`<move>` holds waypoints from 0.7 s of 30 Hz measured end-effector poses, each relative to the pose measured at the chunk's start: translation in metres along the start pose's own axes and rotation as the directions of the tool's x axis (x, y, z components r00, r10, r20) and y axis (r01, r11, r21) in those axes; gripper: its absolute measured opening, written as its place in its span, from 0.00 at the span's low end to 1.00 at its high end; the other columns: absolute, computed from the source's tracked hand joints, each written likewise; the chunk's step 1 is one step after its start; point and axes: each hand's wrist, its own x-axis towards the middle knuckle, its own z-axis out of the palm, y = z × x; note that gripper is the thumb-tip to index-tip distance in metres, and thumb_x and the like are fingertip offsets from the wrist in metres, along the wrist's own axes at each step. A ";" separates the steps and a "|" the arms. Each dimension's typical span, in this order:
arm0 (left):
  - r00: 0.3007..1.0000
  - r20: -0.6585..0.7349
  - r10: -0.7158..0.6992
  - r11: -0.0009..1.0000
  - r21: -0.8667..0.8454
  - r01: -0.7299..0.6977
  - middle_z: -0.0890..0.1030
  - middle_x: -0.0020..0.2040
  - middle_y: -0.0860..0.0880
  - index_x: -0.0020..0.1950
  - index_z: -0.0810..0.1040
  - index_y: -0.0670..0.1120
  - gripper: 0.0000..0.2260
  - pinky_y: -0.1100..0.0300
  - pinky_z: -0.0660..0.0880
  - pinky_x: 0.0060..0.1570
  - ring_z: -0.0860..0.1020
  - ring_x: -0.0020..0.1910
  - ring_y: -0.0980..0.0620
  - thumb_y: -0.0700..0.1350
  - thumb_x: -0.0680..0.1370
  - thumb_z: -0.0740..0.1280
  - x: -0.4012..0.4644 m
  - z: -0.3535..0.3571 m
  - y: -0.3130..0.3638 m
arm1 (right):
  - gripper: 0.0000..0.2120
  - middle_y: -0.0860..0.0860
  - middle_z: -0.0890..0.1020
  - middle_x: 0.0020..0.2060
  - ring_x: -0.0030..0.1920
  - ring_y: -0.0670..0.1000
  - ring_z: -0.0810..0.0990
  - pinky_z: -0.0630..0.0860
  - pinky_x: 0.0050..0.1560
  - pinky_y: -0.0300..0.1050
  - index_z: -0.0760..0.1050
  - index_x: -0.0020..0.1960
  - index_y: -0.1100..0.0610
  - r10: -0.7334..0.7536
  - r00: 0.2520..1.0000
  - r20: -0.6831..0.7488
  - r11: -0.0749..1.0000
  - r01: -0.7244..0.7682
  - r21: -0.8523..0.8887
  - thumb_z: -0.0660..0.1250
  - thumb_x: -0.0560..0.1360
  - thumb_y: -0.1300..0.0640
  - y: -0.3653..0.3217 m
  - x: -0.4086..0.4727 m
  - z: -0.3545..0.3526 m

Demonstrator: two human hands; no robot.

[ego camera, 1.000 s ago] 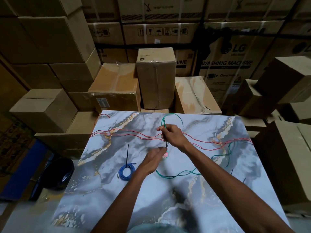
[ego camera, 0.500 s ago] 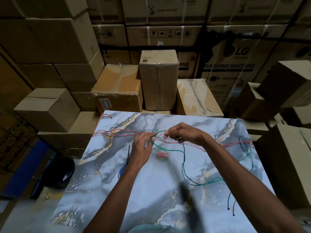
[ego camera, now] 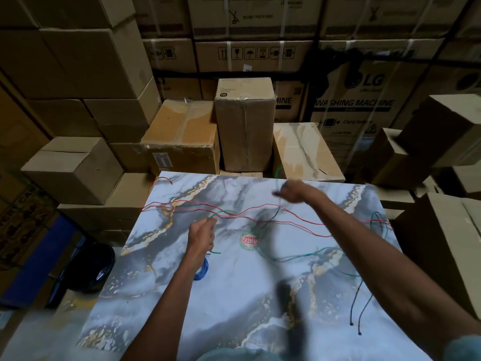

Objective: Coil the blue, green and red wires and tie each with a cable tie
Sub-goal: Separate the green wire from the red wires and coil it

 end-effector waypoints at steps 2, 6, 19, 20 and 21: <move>0.996 0.077 -0.050 0.998 -0.041 0.054 0.56 0.27 0.52 0.33 0.62 0.49 0.15 0.68 0.49 0.24 0.53 0.21 0.56 0.42 0.79 0.61 -0.001 -0.003 -0.002 | 0.23 0.63 0.76 0.70 0.68 0.61 0.75 0.72 0.63 0.47 0.73 0.70 0.65 0.024 0.996 0.086 0.982 -0.007 -0.188 0.64 0.82 0.49 -0.004 -0.013 0.016; 0.963 0.267 -0.039 0.999 0.005 0.039 0.56 0.27 0.51 0.33 0.66 0.45 0.12 0.65 0.47 0.26 0.51 0.22 0.56 0.45 0.76 0.59 -0.009 -0.001 0.006 | 0.27 0.58 0.76 0.69 0.67 0.56 0.76 0.70 0.63 0.40 0.70 0.75 0.56 -0.284 0.958 0.052 0.952 0.274 0.139 0.71 0.78 0.58 -0.029 -0.032 0.044; 0.733 0.680 -0.016 0.951 -0.216 0.221 0.55 0.26 0.54 0.36 0.68 0.46 0.17 0.62 0.46 0.23 0.49 0.23 0.58 0.50 0.84 0.58 -0.024 -0.009 0.052 | 0.13 0.54 0.73 0.32 0.35 0.48 0.72 0.74 0.45 0.42 0.79 0.36 0.57 -0.470 0.882 -0.022 0.408 0.239 0.881 0.79 0.71 0.52 -0.023 -0.054 0.012; 0.702 0.712 -0.010 0.938 -0.236 0.253 0.55 0.26 0.54 0.36 0.68 0.46 0.17 0.62 0.46 0.23 0.49 0.23 0.58 0.50 0.84 0.58 -0.025 -0.007 0.053 | 0.13 0.51 0.70 0.31 0.34 0.47 0.69 0.73 0.43 0.42 0.78 0.36 0.56 -0.448 0.893 -0.045 0.380 0.236 0.894 0.79 0.71 0.52 -0.022 -0.054 0.006; 0.669 0.743 0.000 0.926 -0.252 0.280 0.55 0.26 0.54 0.36 0.67 0.47 0.17 0.62 0.46 0.24 0.49 0.23 0.58 0.50 0.84 0.59 -0.026 -0.006 0.055 | 0.13 0.49 0.68 0.30 0.32 0.47 0.67 0.72 0.41 0.42 0.78 0.36 0.56 -0.409 0.909 -0.074 0.377 0.242 0.894 0.79 0.70 0.51 -0.020 -0.055 0.001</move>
